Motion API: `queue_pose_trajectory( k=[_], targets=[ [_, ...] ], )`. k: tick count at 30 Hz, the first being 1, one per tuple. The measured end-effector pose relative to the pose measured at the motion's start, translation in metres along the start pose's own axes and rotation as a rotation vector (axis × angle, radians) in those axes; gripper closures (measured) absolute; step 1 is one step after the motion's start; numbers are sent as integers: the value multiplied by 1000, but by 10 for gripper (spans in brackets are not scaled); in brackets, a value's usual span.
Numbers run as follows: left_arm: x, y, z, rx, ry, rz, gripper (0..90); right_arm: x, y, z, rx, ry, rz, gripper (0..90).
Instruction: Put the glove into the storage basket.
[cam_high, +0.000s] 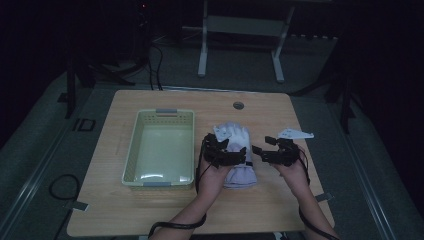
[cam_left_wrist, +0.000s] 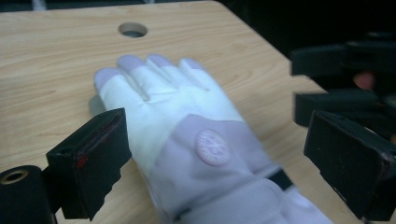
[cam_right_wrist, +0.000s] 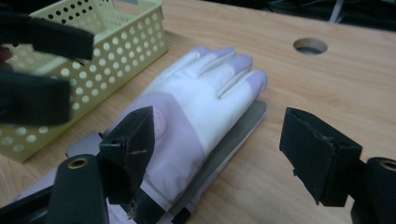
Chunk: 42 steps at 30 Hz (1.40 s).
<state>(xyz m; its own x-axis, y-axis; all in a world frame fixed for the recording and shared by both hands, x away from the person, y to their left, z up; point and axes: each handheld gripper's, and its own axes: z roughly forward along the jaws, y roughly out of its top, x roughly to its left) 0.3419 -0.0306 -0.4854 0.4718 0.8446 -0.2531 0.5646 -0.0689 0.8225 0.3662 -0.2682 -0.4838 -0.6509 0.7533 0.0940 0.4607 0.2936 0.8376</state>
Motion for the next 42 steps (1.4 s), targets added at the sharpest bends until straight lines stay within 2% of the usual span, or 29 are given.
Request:
queue_pose_trajectory(
  k=[1,2,4,7,9,13,17,20,21,24,25,26,27,29,31,33,35,38,42],
  targets=[
    [3,-1,4,15,-7,-26,82,0,-2,2,7,4,4,272],
    [3,-2,7,16,2,-33,96,0,-5,4,14,6,4,276],
    [3,-7,15,27,27,-18,142,0,-9,8,22,9,9,288],
    [7,-13,26,38,13,-63,152,-3,-13,13,31,11,20,301],
    [9,-17,30,47,31,-70,174,-4,-16,17,36,12,34,318],
    [17,-26,38,83,36,-117,174,-6,-21,22,43,25,55,338],
    [25,-36,45,115,3,-173,172,-2,-24,32,76,44,60,355],
    [27,-41,49,133,-7,-185,166,-1,-27,38,102,61,64,363],
    [29,-46,51,153,-14,-197,166,-1,-28,41,114,63,62,363],
    [34,-54,56,182,-59,-242,172,1,-36,54,187,78,65,375],
    [36,-56,56,174,-80,-246,185,-1,-38,56,204,95,82,398],
    [37,-57,56,179,-112,-251,244,-3,-40,59,213,117,113,400],
    [37,-57,56,177,-112,-248,297,-5,-41,61,228,134,161,417],
    [36,-57,57,183,-121,-239,348,-10,-43,64,246,176,219,467],
    [37,-57,57,187,-128,-235,394,-11,-43,66,256,209,241,547],
    [34,-56,56,185,-122,-209,465,-9,-42,66,259,210,234,638],
    [32,-55,54,182,-126,-205,515,-4,-39,65,253,179,200,721],
    [34,-53,54,186,-141,-212,551,0,-37,63,243,159,186,769],
    [34,-48,51,192,-160,-216,592,2,-34,61,235,153,193,792]
  ],
)
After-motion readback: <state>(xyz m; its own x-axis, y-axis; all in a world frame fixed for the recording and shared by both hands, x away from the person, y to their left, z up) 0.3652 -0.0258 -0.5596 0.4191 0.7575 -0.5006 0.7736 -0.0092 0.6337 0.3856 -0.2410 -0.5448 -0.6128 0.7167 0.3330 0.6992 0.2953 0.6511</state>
